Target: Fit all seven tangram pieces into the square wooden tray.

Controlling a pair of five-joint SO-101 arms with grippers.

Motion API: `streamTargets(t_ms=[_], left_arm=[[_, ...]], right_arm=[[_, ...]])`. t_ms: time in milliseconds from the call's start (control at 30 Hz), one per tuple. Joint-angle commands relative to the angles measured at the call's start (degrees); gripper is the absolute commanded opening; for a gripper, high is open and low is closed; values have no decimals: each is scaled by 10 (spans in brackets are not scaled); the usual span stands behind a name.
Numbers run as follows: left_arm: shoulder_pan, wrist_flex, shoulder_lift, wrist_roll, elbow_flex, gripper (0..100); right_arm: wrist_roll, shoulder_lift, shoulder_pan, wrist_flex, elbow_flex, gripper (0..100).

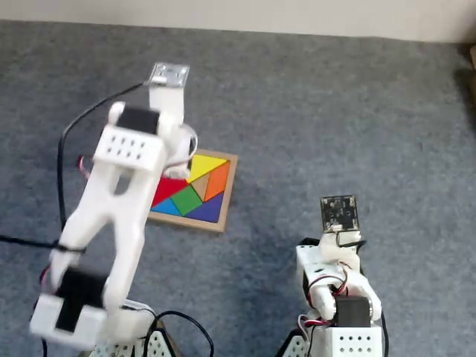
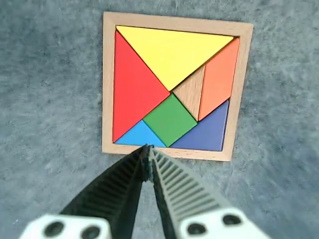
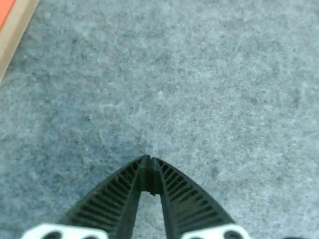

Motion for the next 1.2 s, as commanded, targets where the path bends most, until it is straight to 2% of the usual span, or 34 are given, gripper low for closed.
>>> streamTargets(t_ms=[0, 200, 533, 800, 1167], left_arm=[[-28, -124, -139, 3, 163, 4], [-72, -241, -230, 4, 321, 4], [-73, -306, -298, 3, 458, 4], [-75, -378, -451, 2, 609, 4], [-123, -382, -678, 0, 761, 4]], right_arm=[[-3, -7, 7, 4, 54, 8], [-3, -5, 7, 5, 54, 8], [-5, -8, 3, 28, 54, 5], [-5, -7, 3, 29, 54, 5], [-3, -8, 6, 65, 54, 5]])
